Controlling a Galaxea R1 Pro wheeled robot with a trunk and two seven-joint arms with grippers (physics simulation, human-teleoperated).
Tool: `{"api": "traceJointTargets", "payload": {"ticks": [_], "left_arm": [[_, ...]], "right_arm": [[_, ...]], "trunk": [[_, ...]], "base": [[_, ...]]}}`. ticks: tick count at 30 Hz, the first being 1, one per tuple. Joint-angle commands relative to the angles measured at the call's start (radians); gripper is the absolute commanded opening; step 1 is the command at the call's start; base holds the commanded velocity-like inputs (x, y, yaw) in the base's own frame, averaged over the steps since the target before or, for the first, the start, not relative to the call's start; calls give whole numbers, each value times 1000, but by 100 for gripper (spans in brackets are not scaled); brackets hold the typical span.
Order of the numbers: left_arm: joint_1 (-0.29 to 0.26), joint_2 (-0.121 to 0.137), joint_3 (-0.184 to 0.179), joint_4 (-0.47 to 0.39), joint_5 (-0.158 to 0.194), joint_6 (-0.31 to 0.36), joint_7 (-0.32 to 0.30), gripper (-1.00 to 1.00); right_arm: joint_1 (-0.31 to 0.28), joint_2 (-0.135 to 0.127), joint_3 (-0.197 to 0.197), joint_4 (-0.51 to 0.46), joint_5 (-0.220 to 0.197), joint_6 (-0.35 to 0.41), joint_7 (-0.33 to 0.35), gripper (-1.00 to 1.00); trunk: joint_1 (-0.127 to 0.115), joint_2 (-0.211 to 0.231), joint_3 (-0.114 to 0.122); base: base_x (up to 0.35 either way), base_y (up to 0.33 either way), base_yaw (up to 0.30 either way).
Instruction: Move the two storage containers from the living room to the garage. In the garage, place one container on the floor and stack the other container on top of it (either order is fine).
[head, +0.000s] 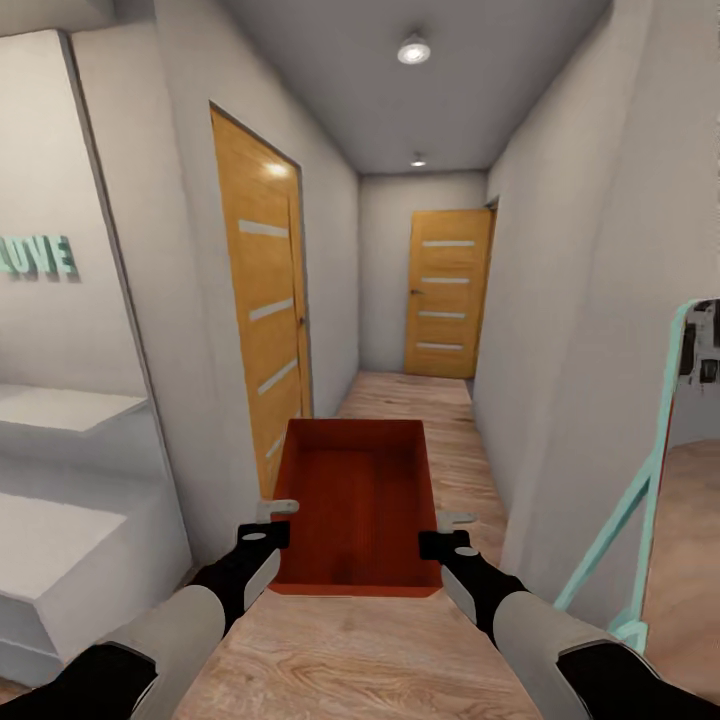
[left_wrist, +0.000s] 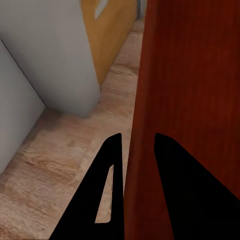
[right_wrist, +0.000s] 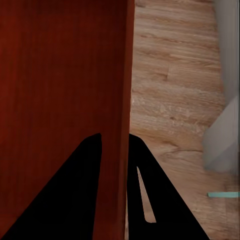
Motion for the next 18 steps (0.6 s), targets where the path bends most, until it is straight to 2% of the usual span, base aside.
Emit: {"api": "traceJointTargets", "payload": {"ticks": [1, 13, 18], "left_arm": [[-1, 1, 14, -16, -10, 7, 10, -100], [-1, 1, 13, -16, -10, 7, 10, -100], [-1, 1, 14, -16, -10, 5, 10, -100]], "right_arm": [[-1, 0, 3, 3, -21, -1, -5, -100], [-1, 0, 3, 3, -21, 0, -5, -100], [-1, 0, 3, 3, -21, 1, -5, -100]], "trunk": [[1, -1, -2], [1, -1, -2], [1, -1, -2]], "base": [[305, 213, -287], [305, 213, -285], [305, 210, -97]]}}
